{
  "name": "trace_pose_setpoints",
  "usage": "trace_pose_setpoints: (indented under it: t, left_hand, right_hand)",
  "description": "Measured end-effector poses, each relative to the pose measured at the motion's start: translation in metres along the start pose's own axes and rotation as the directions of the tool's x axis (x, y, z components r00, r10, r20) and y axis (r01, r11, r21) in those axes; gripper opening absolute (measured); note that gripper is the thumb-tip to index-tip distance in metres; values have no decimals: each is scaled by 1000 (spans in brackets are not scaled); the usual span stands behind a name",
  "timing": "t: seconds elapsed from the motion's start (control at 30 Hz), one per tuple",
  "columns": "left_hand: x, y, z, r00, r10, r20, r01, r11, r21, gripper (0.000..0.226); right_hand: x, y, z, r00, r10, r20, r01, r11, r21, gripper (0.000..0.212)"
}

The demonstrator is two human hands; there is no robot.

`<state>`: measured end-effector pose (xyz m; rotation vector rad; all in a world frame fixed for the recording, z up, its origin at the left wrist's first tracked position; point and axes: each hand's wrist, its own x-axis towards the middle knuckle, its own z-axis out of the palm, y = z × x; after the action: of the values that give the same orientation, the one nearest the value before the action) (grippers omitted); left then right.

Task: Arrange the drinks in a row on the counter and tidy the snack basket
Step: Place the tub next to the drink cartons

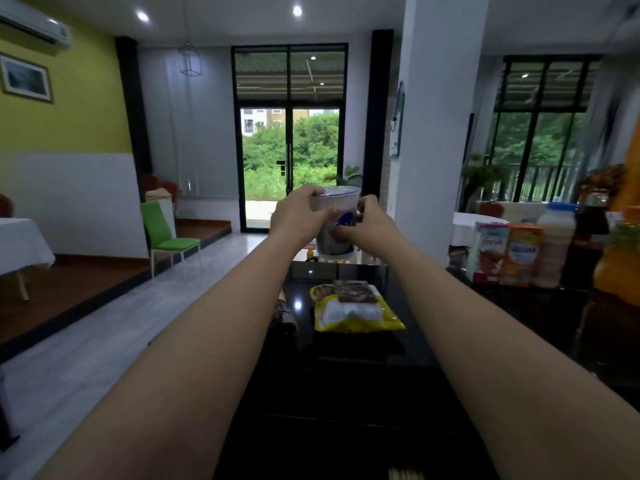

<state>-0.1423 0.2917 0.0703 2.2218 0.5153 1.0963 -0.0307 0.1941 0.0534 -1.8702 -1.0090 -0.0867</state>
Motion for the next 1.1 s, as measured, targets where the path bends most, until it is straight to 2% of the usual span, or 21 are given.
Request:
trace_pose_setpoints:
  t: [0.2, 0.33, 0.57, 0.63, 0.7, 0.77, 0.83, 0.87, 0.97, 1.03, 1.1]
  left_hand:
    - [-25, 57, 67, 993, 16, 114, -12, 999, -43, 41]
    - [-41, 79, 116, 983, 20, 181, -12, 999, -43, 39]
    - [-57, 91, 171, 974, -3, 228, 0, 1000, 13, 42]
    - [-58, 88, 175, 975, -3, 224, -2, 1000, 19, 53]
    - [-60, 86, 176, 974, -30, 224, 37, 999, -29, 77]
    - [-64, 82, 177, 975, -71, 212, 82, 996, -45, 93]
    - [-67, 77, 180, 970, -105, 219, 109, 994, -8, 91]
    - [-68, 75, 183, 964, -118, 239, 121, 993, 5, 85]
    - [-70, 72, 192, 950, -125, 287, 127, 992, 11, 71]
    - [-70, 71, 198, 954, -127, 271, 126, 992, 21, 68]
    - [-66, 71, 203, 959, -140, 246, 136, 990, 31, 66]
  right_hand:
    - [-35, 55, -79, 995, 89, -39, -90, 996, -25, 61]
    - [-56, 93, -116, 980, 191, -49, -194, 978, -75, 70]
    - [-71, 139, -141, 969, 242, -42, -245, 959, -140, 76]
    - [-69, 143, -142, 970, 240, -40, -243, 954, -174, 72]
    - [-70, 143, -147, 971, 214, -108, -231, 954, -193, 60]
    - [-75, 141, -154, 951, 132, -280, -177, 974, -139, 46]
    - [-79, 139, -159, 908, -26, -419, -45, 987, -157, 37]
    - [-80, 138, -159, 898, -111, -425, 24, 978, -205, 38]
    - [-74, 135, -158, 928, -287, -238, 172, 896, -409, 56]
    - [-65, 136, -156, 951, -291, -100, 202, 835, -512, 58]
    - [-55, 137, -155, 967, -253, -23, 198, 806, -559, 54]
